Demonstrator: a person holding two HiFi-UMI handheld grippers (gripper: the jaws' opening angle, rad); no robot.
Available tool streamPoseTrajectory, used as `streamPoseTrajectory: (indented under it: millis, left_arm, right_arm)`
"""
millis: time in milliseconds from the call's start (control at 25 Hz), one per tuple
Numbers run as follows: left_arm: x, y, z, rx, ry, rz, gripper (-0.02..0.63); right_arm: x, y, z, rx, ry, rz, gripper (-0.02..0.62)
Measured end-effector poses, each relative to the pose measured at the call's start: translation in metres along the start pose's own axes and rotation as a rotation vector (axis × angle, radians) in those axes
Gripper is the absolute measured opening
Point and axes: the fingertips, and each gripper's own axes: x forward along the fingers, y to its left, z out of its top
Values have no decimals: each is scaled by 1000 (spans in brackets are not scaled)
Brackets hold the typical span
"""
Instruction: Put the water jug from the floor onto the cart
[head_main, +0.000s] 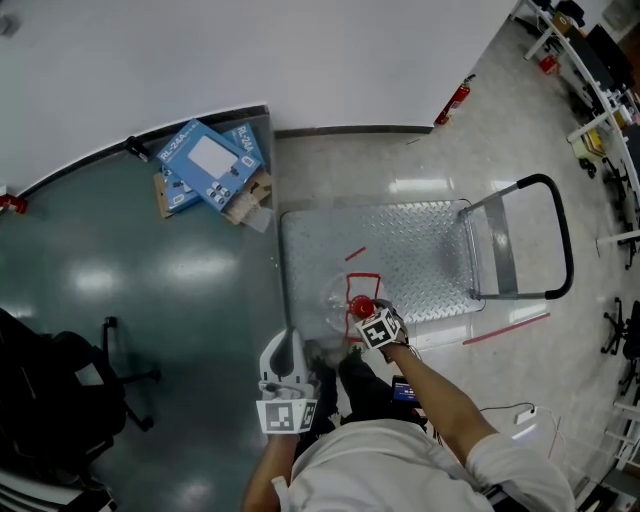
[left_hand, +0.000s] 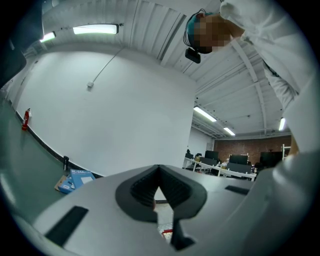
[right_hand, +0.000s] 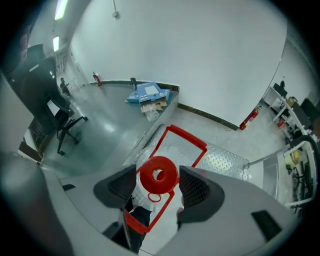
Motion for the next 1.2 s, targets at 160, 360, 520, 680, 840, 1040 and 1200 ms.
streamPoseTrajectory:
  millis: [160,360,520,680,840,1040,1200]
  left_arm:
    - [-1,0,8,6,-20,-9,3]
    - [-3,-9,26,12,-45,-36,3]
    - [-5,-19,40,16,-71,-64,3]
    - [-8,-31,57,22,-103,-96,3]
    - [-14,-42,70,23,-128,-116,3]
    - [-23,-57,73,19,-128,-145,3]
    - [-25,-65,70,17,-127,-159,3]
  right_arm:
    - [-35,2,21,51,-124,-13,273]
    - [-97,-6,51,133,-331,-70,223]
    - [-156,-20,68,163,-525,-185,106]
    - [-220,-23,84,188,-704,-231,36]
    - [-302,-12,101,161,-957,-246,12]
    - [-383,10,107,146,-1187,-227,12]
    - [-392,19,103,136,-1208,-218,12]
